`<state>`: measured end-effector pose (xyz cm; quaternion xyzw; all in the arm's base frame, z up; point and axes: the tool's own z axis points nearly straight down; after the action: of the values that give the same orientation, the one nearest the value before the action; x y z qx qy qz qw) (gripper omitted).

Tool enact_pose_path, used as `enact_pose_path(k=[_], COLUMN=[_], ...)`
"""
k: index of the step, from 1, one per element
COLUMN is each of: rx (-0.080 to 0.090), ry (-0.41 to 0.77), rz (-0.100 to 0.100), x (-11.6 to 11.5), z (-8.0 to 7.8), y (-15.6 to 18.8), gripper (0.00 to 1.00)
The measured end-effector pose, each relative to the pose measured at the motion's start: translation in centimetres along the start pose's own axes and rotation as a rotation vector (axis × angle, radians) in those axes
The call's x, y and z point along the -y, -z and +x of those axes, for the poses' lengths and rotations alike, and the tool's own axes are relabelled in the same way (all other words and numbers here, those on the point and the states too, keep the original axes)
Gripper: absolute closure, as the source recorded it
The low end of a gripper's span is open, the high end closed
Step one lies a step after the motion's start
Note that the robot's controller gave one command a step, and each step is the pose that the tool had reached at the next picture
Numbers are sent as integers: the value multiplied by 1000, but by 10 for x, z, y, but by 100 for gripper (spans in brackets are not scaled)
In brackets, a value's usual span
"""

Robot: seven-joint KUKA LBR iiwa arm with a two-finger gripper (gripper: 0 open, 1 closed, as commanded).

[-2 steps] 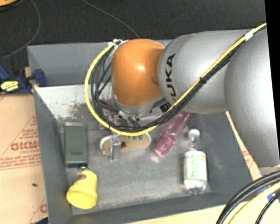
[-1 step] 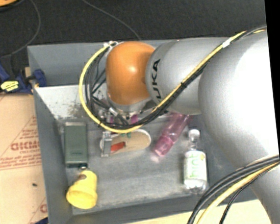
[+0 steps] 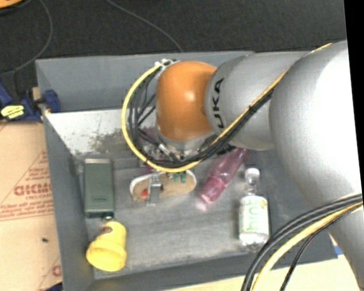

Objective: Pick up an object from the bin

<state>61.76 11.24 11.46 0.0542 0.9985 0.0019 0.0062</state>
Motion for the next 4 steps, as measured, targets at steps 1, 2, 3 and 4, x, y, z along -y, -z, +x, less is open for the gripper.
enact_pose_path(k=[1, 2, 3, 4], rx=[10, 10, 6, 18], ry=[-69, -71, -64, -72], rz=[-7, -7, -7, -10], x=[25, 25, 29, 43], z=[-25, -25, -28, -27], y=[-41, -41, 32, 20], gripper=[100, 100, 100, 100])
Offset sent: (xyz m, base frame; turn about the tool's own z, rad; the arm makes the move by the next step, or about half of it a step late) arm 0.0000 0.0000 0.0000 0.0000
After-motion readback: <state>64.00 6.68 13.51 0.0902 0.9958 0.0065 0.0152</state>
